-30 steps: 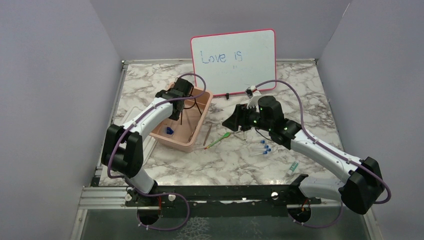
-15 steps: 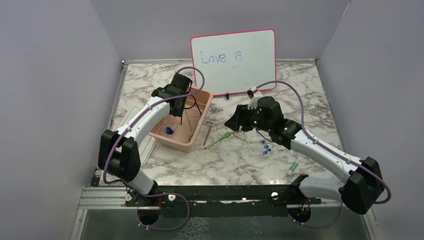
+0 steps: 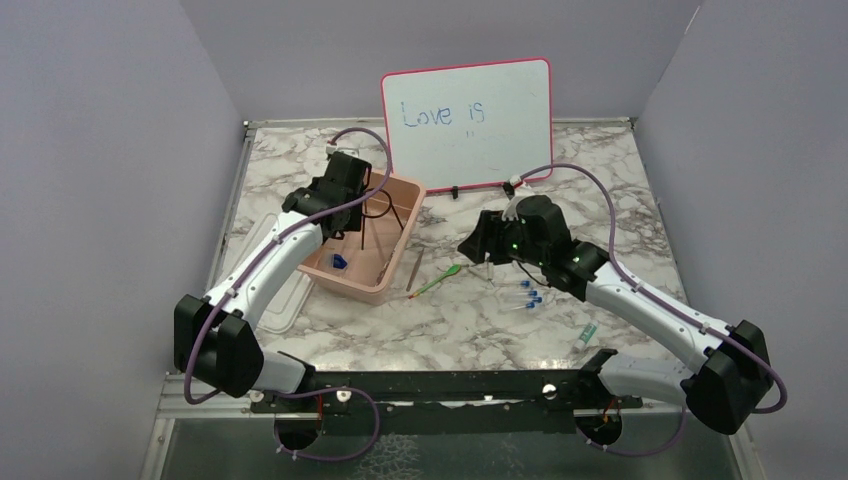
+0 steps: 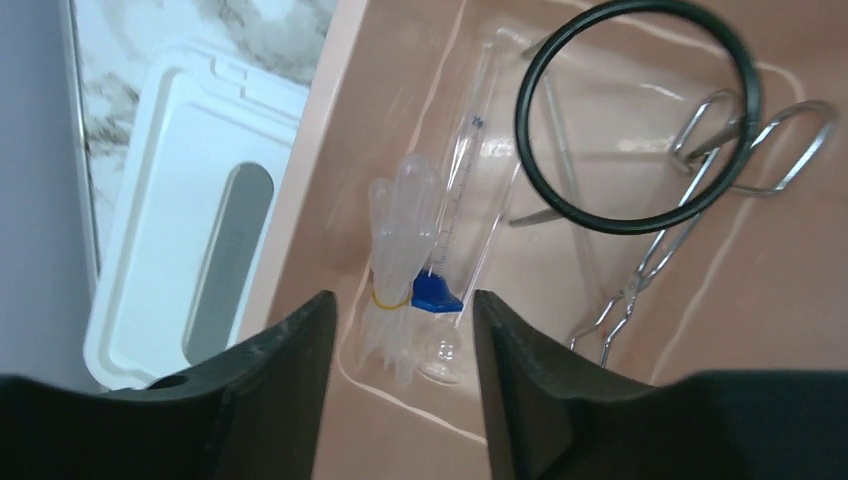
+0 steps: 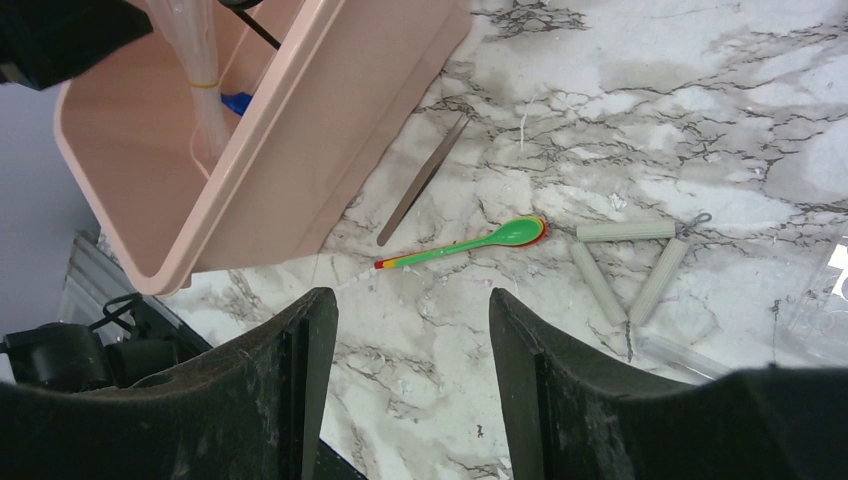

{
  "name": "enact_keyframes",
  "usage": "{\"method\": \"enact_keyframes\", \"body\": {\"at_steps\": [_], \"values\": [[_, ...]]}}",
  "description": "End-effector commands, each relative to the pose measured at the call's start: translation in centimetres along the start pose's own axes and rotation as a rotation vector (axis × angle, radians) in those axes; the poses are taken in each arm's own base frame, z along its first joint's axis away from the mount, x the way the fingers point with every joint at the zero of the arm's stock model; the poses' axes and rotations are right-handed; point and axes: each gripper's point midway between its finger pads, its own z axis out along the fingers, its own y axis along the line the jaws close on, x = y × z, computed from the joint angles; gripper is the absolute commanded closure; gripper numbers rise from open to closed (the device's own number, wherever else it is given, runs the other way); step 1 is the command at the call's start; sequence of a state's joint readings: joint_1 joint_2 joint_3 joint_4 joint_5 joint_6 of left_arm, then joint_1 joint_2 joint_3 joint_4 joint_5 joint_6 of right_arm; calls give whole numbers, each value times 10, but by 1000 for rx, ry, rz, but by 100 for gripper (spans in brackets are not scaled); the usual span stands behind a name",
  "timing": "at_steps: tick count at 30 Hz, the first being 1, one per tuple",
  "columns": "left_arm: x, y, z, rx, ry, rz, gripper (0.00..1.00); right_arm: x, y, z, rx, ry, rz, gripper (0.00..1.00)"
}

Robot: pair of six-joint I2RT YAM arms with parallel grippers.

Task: Organize the chemistry lab equipment

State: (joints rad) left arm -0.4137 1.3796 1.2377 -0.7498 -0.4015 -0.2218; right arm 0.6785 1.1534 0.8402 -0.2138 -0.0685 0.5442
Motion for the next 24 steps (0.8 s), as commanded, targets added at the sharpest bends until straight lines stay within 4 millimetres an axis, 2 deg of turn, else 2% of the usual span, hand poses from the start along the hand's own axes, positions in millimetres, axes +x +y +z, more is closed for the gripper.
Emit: {"method": "enact_keyframes", "body": {"at_steps": [1,5,10,16,21,24], "values": [[23,15,13,-111,33,-75,52,2,-2,-2,7,-4,19,39],[31,17,26,-142,44,-83,60,5,-1,1,-1,4,21,39],[19,14,45,-143,20,-82,66,5,-2,0,-6,-7,27,39],[11,12,68,-160,40,-53,77,6,-7,-2,4,-40,33,39],[-6,-1,75,-101,11,-47,82,6,-13,0,29,-41,9,39],[-14,-2,72,-95,-7,-55,82,5,-14,1,37,-40,0,39]]}}
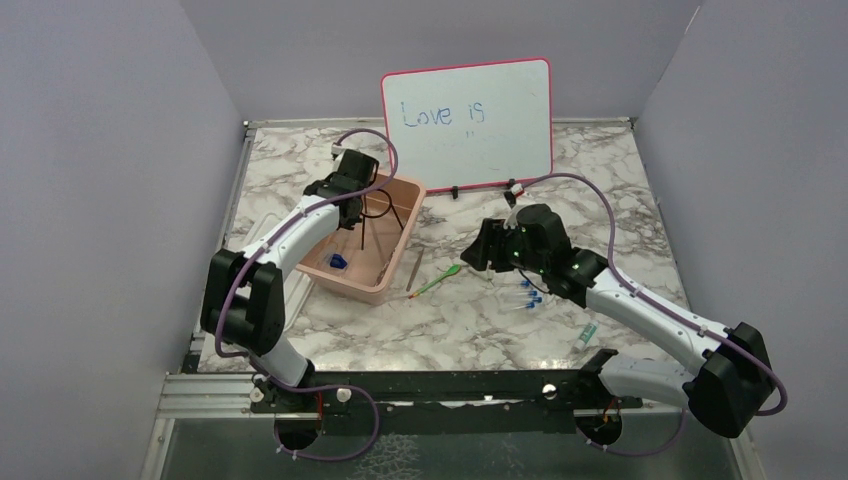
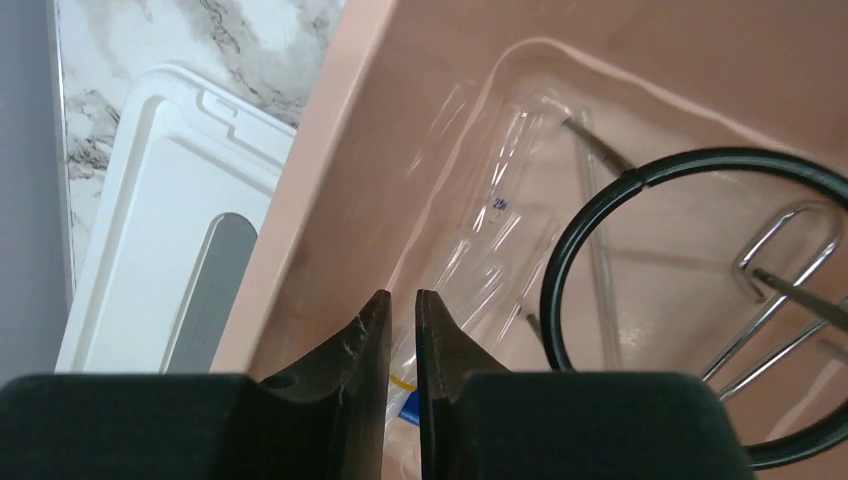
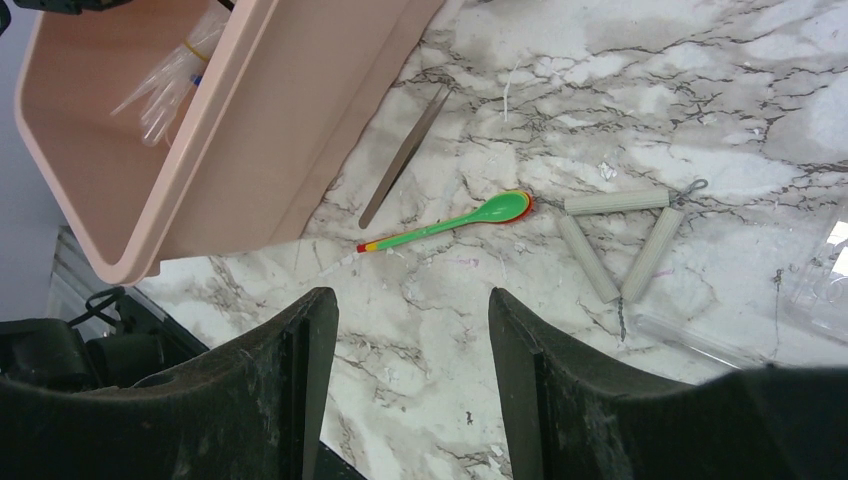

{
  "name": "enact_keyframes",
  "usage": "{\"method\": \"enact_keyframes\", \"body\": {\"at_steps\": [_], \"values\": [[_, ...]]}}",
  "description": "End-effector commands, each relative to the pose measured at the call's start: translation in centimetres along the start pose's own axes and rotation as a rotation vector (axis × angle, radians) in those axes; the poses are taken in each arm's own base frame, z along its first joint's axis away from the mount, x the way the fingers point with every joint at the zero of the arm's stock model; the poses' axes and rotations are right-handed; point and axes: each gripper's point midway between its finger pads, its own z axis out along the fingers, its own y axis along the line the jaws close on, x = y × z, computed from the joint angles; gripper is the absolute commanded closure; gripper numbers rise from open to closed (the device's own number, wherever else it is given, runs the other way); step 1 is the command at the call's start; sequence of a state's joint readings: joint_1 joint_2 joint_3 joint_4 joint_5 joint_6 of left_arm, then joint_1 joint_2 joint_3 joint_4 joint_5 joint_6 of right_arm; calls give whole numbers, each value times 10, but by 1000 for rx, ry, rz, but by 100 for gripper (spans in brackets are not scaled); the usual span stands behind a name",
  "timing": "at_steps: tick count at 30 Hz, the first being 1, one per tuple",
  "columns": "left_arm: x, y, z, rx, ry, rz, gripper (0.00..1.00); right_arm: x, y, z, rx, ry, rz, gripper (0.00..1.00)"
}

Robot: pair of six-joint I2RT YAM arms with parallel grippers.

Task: Organize the chemistry lab equipment

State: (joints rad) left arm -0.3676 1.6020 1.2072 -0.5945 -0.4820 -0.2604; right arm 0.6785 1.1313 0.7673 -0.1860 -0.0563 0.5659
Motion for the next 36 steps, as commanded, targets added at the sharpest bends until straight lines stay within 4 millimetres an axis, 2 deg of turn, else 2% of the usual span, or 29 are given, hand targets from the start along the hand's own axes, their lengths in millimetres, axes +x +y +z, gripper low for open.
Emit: {"method": "enact_keyframes", "body": {"at_steps": [1,4,10,17,24,27,30,33,36], "values": [[-35,-5,-9,42,-92,-38,82,-12,-2,0,19,-53,-24,39],[-49,-5,-27,81,-140,-73,79,-9,-7,2,37,-39,-32,39],[-75,-8,-76,227,-247,-133,68,1,-21,10,111,14,-51,39],[-91,-45,-137,576,-337,-73,58,21,-46,27,231,125,-57,40],[-95,-72,-190,862,-460,-53,47,43,-40,50,210,249,-6,44],[-90,-78,-207,957,-507,-46,41,50,-36,61,200,285,41,46],[-83,-83,-215,1019,-532,-35,38,58,-35,72,215,324,98,48],[-76,-85,-218,1051,-542,-30,37,68,-38,82,250,353,170,50],[-69,-85,-215,1048,-543,-23,36,74,-49,89,329,347,245,51]]}}
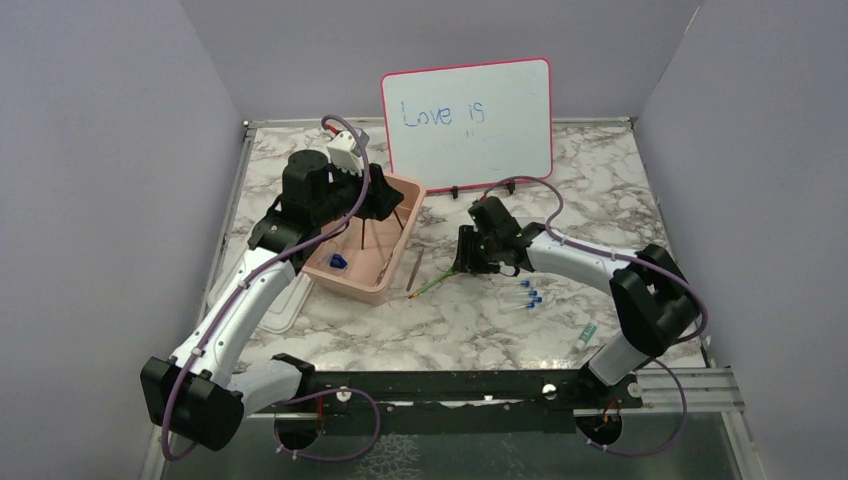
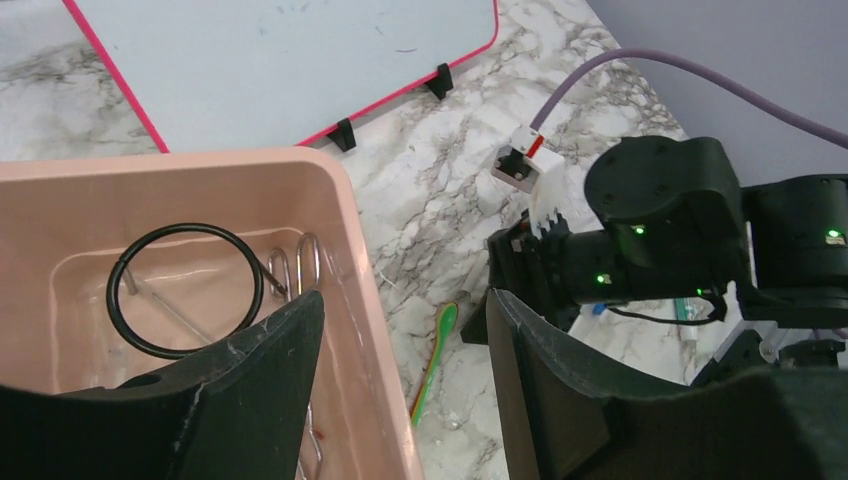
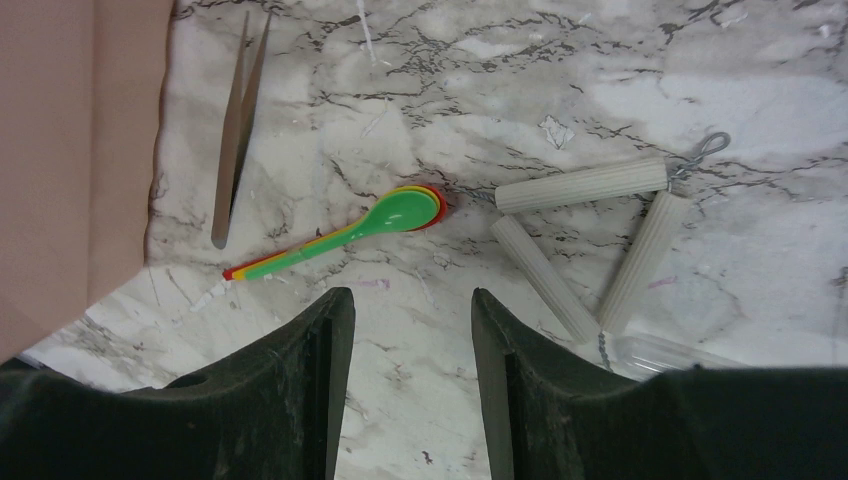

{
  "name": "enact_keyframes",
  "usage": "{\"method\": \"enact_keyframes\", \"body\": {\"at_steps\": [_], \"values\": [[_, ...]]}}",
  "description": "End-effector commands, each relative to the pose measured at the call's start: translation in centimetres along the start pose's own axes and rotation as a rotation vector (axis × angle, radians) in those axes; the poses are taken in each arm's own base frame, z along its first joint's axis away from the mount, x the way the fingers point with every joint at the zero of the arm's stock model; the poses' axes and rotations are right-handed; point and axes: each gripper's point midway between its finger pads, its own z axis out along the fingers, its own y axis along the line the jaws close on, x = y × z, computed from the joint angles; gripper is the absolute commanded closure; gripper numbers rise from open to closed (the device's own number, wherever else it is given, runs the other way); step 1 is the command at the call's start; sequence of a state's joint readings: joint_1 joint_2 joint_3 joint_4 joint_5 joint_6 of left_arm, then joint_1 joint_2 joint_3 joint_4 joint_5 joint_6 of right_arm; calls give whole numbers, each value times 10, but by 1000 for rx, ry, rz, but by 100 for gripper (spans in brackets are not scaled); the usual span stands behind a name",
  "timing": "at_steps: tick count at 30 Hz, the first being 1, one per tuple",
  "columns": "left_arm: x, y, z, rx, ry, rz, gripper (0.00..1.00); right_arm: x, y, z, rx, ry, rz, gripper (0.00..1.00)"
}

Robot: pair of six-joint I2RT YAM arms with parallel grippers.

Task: Organize the chemistry lab equipment

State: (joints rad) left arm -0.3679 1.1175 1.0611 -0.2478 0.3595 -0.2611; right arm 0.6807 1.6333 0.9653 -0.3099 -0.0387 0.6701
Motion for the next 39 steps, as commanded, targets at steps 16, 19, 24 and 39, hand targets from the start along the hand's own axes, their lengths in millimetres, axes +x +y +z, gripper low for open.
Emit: {"method": "enact_keyframes", "body": {"at_steps": [16,19,24,39], "values": [[-1,-16,-8,94,-64,45,32,-8,0,42,95,14,175,65],[0,-16,-8,93,-61,45,32,-13,5,47,80,10,152,69],[6,-12,-6,83,-45,49,31,-20,11,55,64,9,113,80],[19,-18,-1,123,6,-15,25,-67,45,1,-102,-199,-21,99]]}}
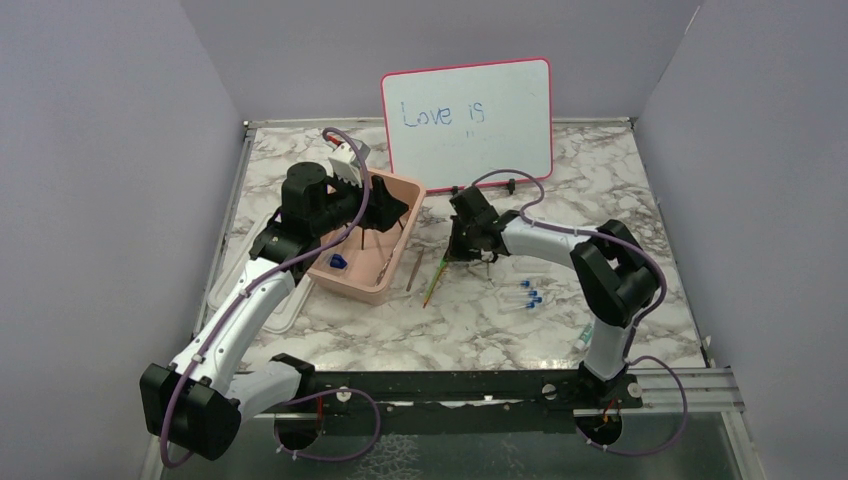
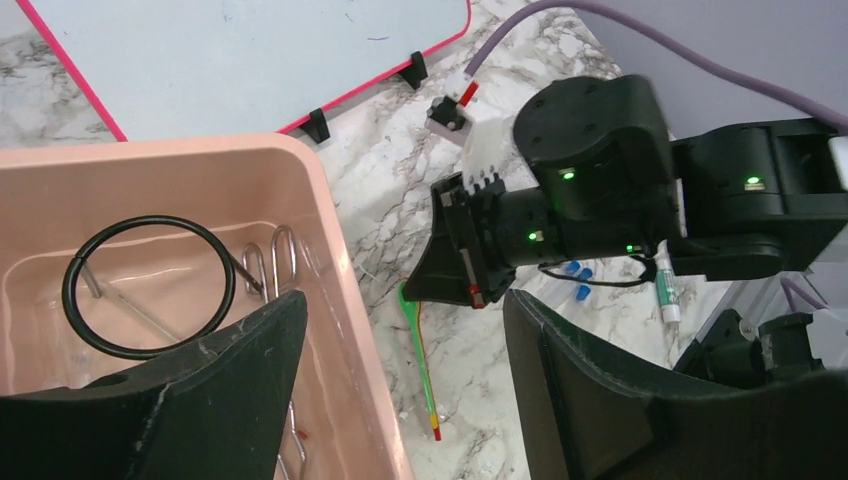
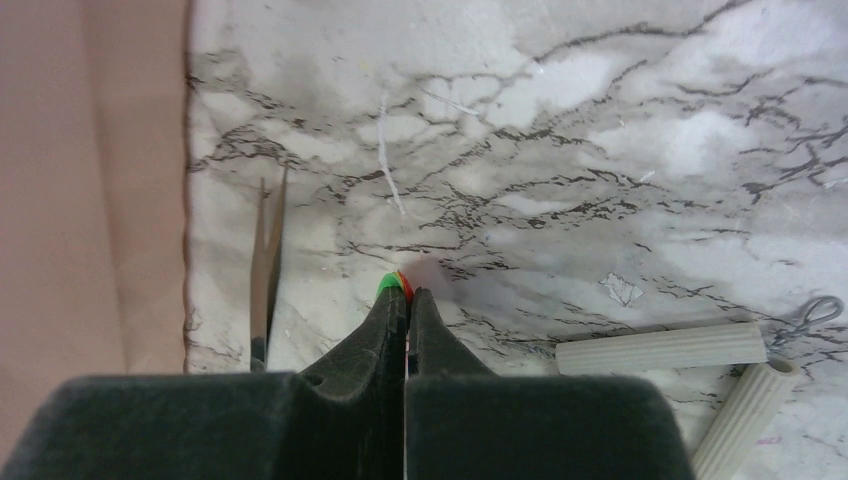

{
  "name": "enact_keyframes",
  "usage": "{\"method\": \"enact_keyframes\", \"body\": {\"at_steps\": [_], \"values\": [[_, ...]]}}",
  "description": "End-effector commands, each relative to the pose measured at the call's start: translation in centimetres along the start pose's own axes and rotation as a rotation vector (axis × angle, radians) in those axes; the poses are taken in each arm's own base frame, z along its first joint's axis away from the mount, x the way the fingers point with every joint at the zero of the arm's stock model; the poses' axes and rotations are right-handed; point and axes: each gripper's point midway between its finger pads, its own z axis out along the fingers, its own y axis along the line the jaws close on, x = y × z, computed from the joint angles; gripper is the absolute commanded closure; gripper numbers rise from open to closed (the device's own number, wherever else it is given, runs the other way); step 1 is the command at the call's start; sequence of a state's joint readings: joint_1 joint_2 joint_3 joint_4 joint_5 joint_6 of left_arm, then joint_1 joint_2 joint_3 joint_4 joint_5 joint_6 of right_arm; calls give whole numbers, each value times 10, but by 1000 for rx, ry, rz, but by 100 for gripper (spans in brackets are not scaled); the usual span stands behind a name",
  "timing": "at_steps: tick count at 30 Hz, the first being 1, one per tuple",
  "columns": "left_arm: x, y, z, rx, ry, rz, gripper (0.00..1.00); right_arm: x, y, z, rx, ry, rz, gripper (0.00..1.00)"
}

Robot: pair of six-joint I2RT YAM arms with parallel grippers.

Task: Organize the chemistry lab equipment

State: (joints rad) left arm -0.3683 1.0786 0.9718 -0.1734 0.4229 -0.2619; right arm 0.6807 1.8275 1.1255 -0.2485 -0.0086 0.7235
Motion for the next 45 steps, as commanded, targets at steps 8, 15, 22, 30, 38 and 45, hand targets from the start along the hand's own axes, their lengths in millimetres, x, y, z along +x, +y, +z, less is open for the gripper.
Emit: {"method": "enact_keyframes", "body": {"at_steps": [8,15,22,30,38,45], "values": [[16,-36,7,209,62,-66,25,-64,51,-115,-265,-356,-112,99],[51,-70,31,311,177,-106,33,-64,71,-157,-392,-387,-128,99],[70,-76,55,261,241,-105,53,-60,75,-167,-425,-380,-134,98],[78,-60,61,172,266,-79,91,-57,76,-166,-439,-366,-113,96],[61,-33,48,-1,253,31,100,-59,77,-176,-443,-371,-87,57],[29,20,8,-320,283,207,100,-57,70,-189,-436,-401,-89,51]]}}
